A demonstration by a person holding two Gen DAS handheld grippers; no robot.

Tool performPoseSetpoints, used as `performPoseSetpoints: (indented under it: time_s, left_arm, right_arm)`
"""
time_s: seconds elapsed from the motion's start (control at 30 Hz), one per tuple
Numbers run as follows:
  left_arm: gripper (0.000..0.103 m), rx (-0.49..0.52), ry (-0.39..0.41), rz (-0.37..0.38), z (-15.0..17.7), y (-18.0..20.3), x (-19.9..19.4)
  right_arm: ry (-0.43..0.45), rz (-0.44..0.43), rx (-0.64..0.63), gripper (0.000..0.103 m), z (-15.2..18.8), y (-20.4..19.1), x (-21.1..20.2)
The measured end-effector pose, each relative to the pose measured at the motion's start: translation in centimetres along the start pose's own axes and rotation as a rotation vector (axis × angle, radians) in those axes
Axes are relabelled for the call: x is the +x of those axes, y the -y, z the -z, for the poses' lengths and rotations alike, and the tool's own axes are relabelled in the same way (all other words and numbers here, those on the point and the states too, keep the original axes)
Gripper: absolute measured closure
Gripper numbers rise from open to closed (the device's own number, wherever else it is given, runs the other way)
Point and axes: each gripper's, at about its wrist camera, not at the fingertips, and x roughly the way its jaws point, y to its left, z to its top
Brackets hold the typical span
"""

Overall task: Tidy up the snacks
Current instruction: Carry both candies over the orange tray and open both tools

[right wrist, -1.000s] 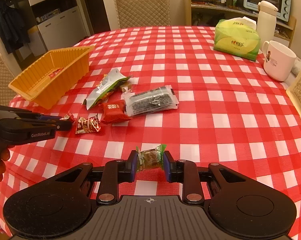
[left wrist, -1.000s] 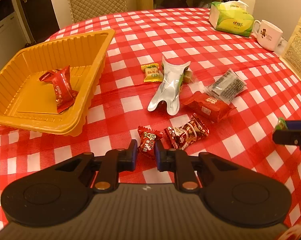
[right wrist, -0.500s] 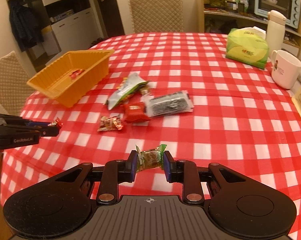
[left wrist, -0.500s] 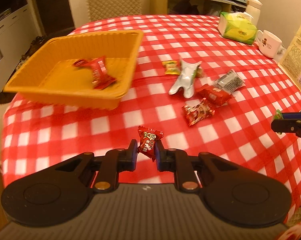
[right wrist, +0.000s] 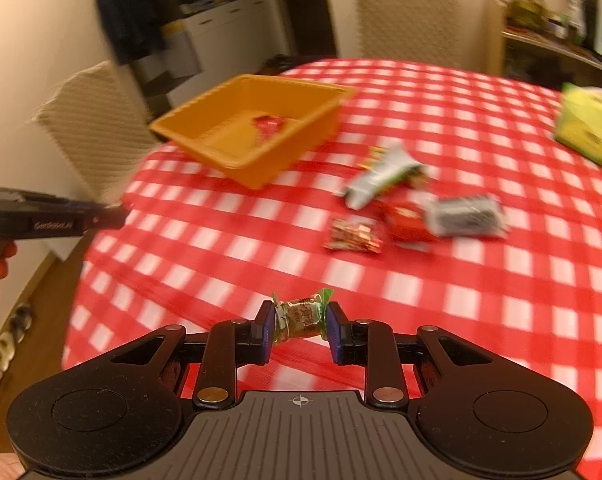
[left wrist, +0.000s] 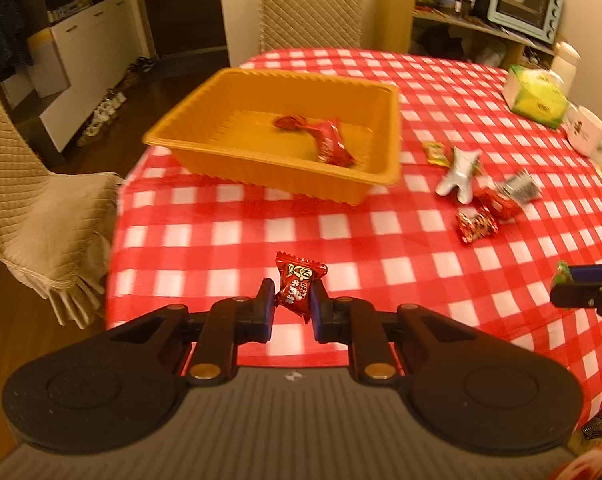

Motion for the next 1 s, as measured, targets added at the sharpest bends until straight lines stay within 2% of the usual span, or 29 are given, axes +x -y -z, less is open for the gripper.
performPoseSetpoints:
  time_s: [0.23, 0.47, 0.77, 1.0]
  left_arm:
    - [0.086, 0.001, 0.057, -0.029, -1.9, -3.3, -1.5]
    - [0.086, -0.005, 0.124, -0.048, -5.3, -5.9, -1.0]
    - [0.086, 0.072, 0.155, -0.022, -10.4, -7.6, 2.1]
    - [0.086, 0.115, 0.148, 0.014, -13.8, -7.8, 5.8]
  right_arm:
    - [0.027, -0.098, -0.072, 0.075, -3.5, -3.3, 1.7]
    - [0.070, -0.144, -0.126, 0.075, -8.1, -5.9, 4.3]
    - [0.119, -0.129, -0.144, 0.075, -14.5, -7.1, 8.2]
    - [0.120, -0.110, -0.090, 0.075, -18.5, -6.7, 12.1]
